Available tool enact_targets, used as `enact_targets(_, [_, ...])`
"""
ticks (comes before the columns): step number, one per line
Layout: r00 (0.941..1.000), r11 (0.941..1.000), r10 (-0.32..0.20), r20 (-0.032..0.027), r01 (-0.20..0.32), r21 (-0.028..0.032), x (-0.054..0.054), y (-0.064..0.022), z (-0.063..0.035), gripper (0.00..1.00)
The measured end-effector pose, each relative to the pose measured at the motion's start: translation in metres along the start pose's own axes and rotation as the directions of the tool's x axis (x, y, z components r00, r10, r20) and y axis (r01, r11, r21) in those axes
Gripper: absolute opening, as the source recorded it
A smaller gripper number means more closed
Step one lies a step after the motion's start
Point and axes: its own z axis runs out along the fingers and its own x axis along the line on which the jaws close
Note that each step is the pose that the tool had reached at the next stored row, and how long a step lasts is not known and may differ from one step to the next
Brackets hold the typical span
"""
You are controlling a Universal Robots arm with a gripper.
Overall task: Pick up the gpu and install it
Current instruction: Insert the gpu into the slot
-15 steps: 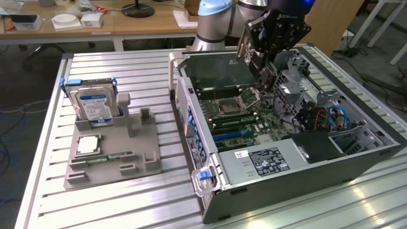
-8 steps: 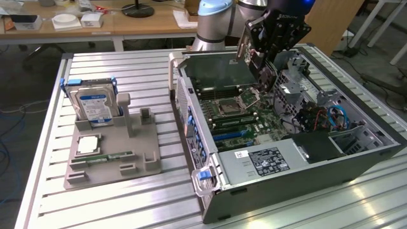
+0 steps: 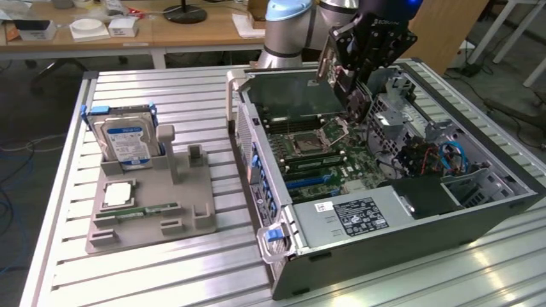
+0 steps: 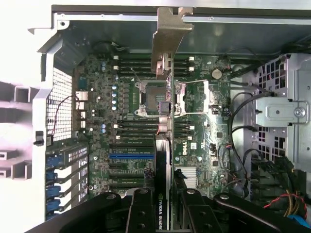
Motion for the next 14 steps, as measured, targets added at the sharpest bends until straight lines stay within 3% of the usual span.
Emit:
enact_targets(6, [0.9953,0.9954,-0.096,-0.0078,0.096,-0.0004,0.0,0.0,0.0,0.26])
enact_targets(14, [0.9795,0.9796,-0.201,-0.0162,0.201,-0.0016,0.0,0.0,0.0,0.26])
